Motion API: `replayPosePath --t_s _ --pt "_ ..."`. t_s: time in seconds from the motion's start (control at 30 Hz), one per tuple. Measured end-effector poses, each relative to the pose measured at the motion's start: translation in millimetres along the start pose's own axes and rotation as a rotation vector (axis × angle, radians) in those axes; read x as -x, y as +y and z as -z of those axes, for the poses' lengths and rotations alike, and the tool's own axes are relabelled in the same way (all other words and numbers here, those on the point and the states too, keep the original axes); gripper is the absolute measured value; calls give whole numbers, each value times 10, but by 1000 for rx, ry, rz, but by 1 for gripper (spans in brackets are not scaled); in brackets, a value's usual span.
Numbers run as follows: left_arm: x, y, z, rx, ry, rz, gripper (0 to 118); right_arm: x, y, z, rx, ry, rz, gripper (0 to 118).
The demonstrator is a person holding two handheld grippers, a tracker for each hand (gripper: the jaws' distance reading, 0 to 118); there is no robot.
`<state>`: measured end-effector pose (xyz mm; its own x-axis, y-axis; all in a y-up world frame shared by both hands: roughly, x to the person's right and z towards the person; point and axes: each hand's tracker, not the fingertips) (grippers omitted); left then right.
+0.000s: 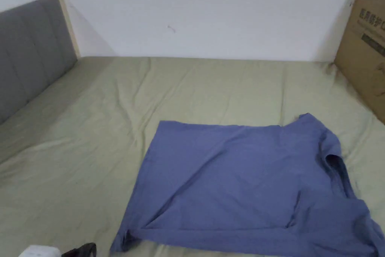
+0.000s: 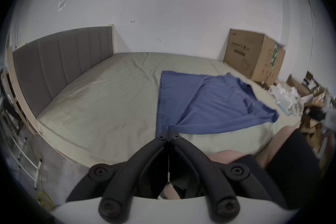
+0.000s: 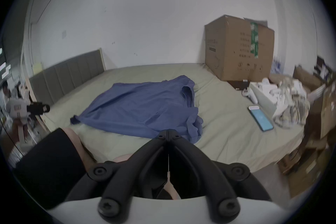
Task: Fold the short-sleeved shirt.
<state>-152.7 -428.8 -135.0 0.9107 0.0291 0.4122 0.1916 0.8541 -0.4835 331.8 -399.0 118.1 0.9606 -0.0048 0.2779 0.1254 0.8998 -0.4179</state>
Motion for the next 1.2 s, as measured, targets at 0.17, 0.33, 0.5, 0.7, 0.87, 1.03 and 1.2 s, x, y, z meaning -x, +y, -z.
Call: replayPosePath --t_s 0.17,0.33,0.5,0.7,0.87,1.03,1.2 --pt "122 -108 946 185 -37 -61 105 79 177 183 5 53 11 0" --pt "100 -167 1365 261 14 11 103 135 279 223 13 75 -17 0" --pt "88 -268 1416 250 -12 29 18 119 210 387 87 74 -68 0" --pt "76 -160 1235 176 -57 19 9 -66 104 744 140 49 -93 0" --pt "65 -80 1145 156 -55 10 9 -337 91 1328 260 31 -92 99" --pt "48 -42 1163 166 -51 8 9 -526 36 1848 321 -29 -107 118" --pt "53 31 1172 186 -55 4 9 -537 31 2001 392 -32 -25 2"
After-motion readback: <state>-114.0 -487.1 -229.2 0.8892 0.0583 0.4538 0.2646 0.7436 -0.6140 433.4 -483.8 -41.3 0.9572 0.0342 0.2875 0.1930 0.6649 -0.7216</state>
